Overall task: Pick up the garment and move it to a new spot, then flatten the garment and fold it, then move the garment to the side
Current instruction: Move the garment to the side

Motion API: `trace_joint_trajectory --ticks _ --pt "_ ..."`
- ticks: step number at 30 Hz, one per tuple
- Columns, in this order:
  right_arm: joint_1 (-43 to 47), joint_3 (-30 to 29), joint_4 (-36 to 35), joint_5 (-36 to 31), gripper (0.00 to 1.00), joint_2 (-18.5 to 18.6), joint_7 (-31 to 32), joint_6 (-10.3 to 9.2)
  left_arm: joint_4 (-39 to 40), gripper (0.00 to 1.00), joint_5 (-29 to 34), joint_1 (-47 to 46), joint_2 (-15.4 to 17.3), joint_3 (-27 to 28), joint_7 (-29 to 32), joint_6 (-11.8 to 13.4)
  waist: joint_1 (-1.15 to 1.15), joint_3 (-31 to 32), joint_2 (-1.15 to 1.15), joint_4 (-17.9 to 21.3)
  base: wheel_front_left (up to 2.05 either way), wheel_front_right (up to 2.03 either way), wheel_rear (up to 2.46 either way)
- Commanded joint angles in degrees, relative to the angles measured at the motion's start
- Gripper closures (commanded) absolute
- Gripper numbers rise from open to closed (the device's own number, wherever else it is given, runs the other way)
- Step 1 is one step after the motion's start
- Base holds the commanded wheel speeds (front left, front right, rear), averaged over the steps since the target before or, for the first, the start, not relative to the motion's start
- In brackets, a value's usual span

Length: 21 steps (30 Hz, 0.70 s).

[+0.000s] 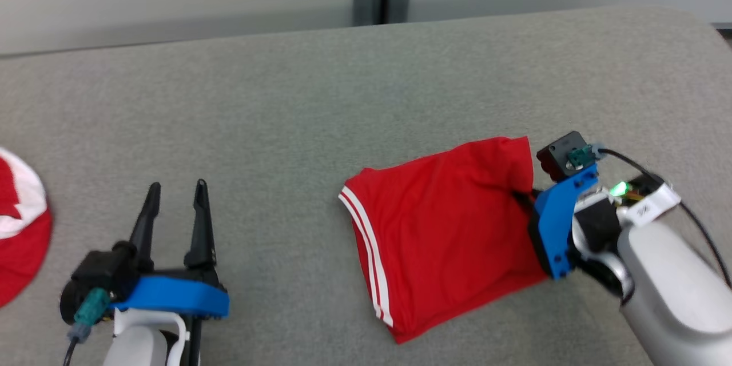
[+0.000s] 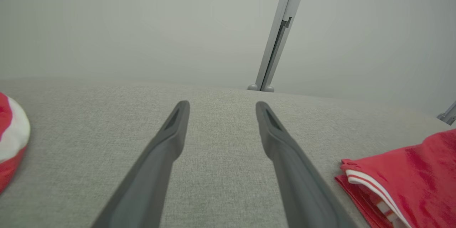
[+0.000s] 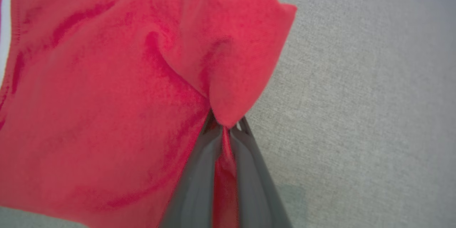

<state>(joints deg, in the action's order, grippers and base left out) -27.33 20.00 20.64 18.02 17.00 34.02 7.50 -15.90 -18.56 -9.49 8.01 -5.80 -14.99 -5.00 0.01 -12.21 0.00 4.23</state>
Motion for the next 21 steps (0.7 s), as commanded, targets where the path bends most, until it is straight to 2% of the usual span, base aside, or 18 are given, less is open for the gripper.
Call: trace_joint_trajectory --ticks 1,4,11,15,21 --pt "-2.88 2.64 -1.20 0.78 1.00 2.50 -0.86 0.00 0.55 0.00 0.51 0.01 0.36 0.67 -0.25 0.28 -0.01 -0.56 0.00 1.87 0.00 0.00 0.00" --pt "-8.63 8.38 -2.29 2.10 1.00 7.46 -1.46 -0.03 1.91 0.00 0.83 -0.14 0.81 1.47 -0.24 0.40 -0.01 -2.61 0.00 5.62 0.00 0.00 0.00" --pt "-19.80 15.17 2.92 1.86 1.00 16.41 -5.44 -0.01 5.03 0.00 1.55 -2.72 2.31 3.42 -0.25 0.52 -0.01 -8.69 0.00 13.07 0.00 0.00 0.00" --pt "-23.75 13.76 7.96 1.39 1.00 19.50 -10.02 -0.01 6.91 0.00 2.64 -5.01 3.79 2.98 -0.04 0.36 -0.01 -12.78 0.00 15.26 0.00 0.00 0.00" --pt "-27.02 10.61 13.97 -0.85 1.00 20.45 -17.37 -0.02 10.43 0.00 3.64 -6.72 6.08 3.22 1.69 0.89 -0.01 -17.61 0.00 17.35 0.00 0.00 0.00"
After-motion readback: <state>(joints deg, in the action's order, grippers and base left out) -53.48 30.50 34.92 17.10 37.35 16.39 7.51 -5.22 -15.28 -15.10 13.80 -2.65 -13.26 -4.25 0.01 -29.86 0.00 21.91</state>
